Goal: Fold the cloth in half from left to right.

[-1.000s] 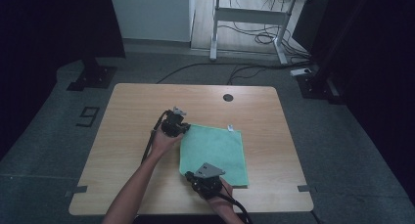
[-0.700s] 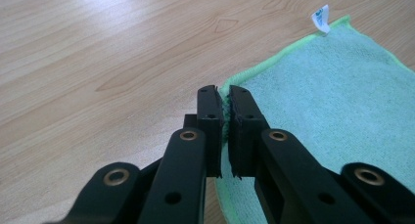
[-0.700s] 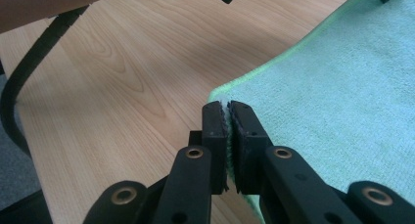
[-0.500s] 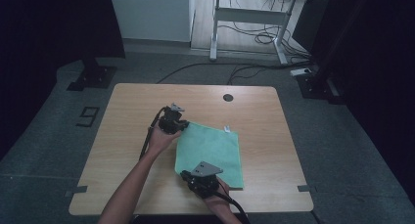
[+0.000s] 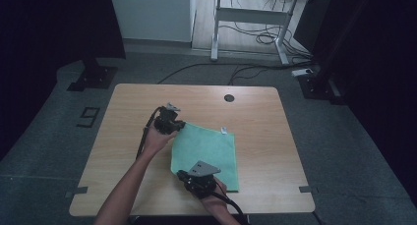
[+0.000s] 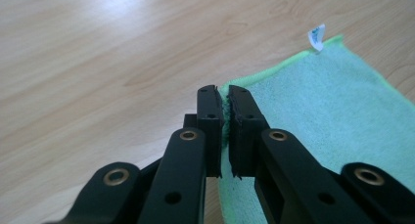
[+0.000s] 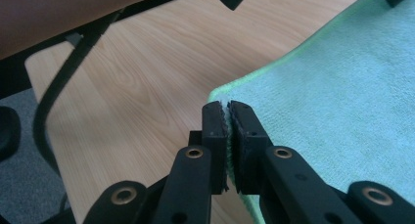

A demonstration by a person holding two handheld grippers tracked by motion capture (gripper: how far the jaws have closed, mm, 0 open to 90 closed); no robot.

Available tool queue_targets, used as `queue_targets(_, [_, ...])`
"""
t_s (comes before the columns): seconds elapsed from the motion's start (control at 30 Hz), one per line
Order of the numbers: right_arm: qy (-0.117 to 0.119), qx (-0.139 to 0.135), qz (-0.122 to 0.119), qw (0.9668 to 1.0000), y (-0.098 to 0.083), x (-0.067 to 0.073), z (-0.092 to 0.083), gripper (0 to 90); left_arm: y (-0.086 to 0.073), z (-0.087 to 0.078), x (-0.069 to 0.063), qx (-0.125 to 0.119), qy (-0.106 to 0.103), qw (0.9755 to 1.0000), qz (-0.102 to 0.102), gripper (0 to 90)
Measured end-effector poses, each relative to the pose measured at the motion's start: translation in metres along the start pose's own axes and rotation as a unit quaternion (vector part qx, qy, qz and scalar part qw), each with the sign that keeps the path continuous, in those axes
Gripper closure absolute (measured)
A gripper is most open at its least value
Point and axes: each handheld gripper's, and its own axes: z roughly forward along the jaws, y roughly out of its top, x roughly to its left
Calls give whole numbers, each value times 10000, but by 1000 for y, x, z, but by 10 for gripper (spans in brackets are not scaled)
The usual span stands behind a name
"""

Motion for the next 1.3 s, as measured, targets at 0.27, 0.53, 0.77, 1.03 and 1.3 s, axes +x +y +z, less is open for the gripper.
queue_targets(0.27, [88,-170,-148,9997,13,12,1,851,4,-17,6,-66,14,10000,-42,847])
queue_targets(0.53, [119,-126,-55,9998,6,10,5,852,0,-6,8,41,34,9999,-117,849])
queue_targets(0.77, [199,-369,-106,9991,23,15,9,852,15,-23,13,-109,67,9998,-116,850])
queue_targets(1.03, [146,-426,28,9990,13,11,1,851,14,-4,3,47,-28,9999,-115,850])
queue_targets(1.3, [100,-354,227,9991,-8,0,-11,851,19,23,-15,211,-105,9997,-84,848])
